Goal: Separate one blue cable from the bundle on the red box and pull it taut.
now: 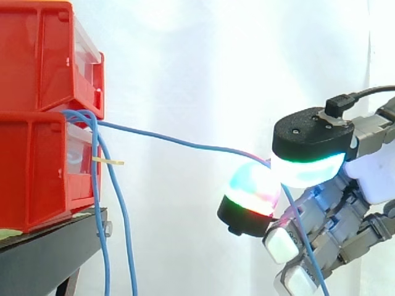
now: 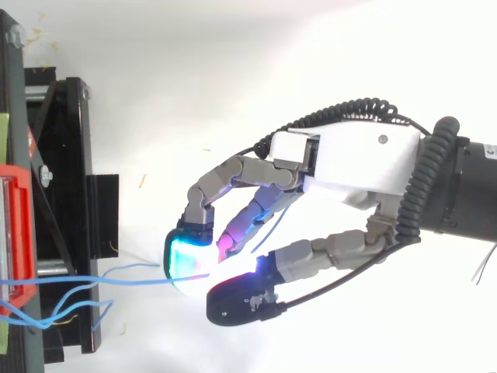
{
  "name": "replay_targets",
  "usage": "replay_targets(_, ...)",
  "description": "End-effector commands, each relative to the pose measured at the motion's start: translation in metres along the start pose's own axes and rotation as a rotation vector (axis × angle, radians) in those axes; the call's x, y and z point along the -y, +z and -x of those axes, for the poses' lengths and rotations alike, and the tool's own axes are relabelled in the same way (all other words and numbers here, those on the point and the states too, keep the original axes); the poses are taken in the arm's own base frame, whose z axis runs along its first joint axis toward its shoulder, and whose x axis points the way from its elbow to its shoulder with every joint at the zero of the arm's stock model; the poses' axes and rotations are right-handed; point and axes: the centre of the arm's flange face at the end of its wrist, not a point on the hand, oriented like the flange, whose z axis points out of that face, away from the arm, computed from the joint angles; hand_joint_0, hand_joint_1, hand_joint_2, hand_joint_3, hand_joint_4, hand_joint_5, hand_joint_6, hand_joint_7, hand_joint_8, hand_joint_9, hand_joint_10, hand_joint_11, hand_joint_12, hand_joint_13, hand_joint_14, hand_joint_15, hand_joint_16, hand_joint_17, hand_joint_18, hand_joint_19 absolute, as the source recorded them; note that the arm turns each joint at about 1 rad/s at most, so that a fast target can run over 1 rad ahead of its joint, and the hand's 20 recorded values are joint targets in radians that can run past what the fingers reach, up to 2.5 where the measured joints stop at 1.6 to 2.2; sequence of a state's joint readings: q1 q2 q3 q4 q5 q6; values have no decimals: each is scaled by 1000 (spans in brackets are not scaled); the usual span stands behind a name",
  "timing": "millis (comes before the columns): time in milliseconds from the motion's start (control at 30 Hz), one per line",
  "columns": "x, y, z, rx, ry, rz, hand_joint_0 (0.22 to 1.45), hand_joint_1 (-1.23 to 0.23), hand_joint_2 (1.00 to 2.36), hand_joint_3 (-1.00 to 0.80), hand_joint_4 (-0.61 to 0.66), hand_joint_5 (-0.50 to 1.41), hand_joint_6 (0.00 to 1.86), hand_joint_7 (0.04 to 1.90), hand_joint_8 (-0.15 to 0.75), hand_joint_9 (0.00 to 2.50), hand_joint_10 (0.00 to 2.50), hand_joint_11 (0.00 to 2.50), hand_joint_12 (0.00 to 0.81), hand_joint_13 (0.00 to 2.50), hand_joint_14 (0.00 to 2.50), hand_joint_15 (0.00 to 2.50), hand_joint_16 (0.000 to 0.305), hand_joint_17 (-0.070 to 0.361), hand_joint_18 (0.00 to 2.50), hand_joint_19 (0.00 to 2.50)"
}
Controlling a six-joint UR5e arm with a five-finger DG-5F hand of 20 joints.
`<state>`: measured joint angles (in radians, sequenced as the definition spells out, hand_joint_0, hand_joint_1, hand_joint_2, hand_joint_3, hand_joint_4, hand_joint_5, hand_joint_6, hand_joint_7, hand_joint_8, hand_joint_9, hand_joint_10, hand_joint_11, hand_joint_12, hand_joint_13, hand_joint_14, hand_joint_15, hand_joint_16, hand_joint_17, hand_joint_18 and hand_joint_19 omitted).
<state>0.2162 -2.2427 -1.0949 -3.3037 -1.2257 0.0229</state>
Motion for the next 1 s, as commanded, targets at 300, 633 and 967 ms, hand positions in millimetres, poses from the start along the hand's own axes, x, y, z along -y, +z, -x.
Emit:
replay_targets(300,-1,0,0,0,1,2,488,-811,1470,-223,-98,-2,866,997,179,981,1,93,381,718,12,338,50,112,65,135)
replay_targets(633,0,0,0,0,-1,1,481,-803,1499,-222,-93,1,860,1013,183,1054,5,145,389,726,14,346,50,113,45,116)
replay_targets(967,-1,0,1,1,1,2,480,-817,1508,-218,-97,1,860,1027,183,1043,5,154,383,753,13,362,49,111,66,125)
